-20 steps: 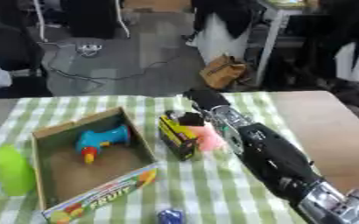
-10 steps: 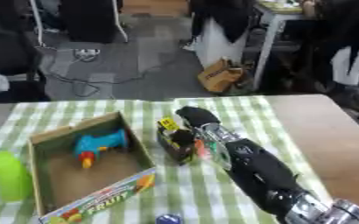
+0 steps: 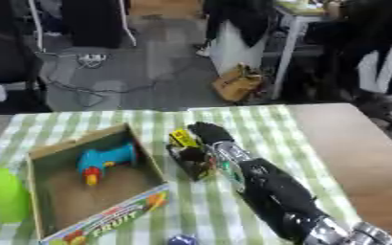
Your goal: Pick up objects on the table and place them in the box.
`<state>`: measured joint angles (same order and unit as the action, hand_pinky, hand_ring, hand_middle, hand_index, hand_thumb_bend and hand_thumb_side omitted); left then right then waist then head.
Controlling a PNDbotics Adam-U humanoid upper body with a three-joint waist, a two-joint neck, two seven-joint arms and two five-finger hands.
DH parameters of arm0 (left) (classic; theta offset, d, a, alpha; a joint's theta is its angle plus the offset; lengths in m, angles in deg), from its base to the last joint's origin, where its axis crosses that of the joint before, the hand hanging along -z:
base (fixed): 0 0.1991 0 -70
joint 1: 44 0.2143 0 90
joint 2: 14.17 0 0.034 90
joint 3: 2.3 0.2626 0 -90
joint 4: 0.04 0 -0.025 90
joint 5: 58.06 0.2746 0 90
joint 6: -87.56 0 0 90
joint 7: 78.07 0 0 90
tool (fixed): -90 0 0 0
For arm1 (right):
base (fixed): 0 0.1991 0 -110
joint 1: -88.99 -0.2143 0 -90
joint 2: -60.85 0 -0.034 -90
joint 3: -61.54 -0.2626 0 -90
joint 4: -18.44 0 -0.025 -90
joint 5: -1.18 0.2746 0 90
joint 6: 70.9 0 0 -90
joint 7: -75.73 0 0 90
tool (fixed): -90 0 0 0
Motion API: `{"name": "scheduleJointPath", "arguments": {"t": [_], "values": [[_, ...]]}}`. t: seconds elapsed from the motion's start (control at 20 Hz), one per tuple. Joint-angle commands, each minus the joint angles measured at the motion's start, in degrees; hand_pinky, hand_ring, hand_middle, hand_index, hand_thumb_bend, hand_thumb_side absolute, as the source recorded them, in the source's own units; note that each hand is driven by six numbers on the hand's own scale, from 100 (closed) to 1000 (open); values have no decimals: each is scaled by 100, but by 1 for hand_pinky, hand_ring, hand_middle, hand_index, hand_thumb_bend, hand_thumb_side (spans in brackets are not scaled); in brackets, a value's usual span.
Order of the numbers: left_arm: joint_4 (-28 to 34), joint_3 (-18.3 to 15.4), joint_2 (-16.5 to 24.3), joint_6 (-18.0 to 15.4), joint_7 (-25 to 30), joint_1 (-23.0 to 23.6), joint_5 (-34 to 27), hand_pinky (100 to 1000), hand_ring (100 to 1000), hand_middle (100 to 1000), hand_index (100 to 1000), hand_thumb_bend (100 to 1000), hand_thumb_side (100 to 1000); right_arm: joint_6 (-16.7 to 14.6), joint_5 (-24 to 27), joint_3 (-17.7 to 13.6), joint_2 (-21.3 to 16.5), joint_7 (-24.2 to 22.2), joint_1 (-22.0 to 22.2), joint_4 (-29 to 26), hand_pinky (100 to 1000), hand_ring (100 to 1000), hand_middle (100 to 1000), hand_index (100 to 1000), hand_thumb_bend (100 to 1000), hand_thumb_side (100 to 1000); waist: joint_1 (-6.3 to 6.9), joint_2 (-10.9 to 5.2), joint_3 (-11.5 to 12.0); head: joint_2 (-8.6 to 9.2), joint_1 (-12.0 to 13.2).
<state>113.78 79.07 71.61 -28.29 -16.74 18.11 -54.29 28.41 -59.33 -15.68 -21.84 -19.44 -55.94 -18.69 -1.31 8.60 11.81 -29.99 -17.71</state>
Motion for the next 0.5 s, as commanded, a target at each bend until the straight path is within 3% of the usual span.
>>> {"name": "scheduleJointPath", "arguments": {"t": [0.05, 0.5], "values": [[77, -8, 60, 7, -8, -82, 7, 880, 897, 897, 904, 100, 1000, 24, 123, 9, -33, -130, -95, -37, 859, 931, 885, 991, 566, 1000, -13, -62, 13, 49, -32], [77, -13, 46, -2, -14, -97, 5, 879, 899, 896, 899, 100, 1000, 66, 223, 6, 29, -380, -62, -11, 836, 896, 881, 982, 543, 1000, -11, -48, 34, 29, -54]]}}
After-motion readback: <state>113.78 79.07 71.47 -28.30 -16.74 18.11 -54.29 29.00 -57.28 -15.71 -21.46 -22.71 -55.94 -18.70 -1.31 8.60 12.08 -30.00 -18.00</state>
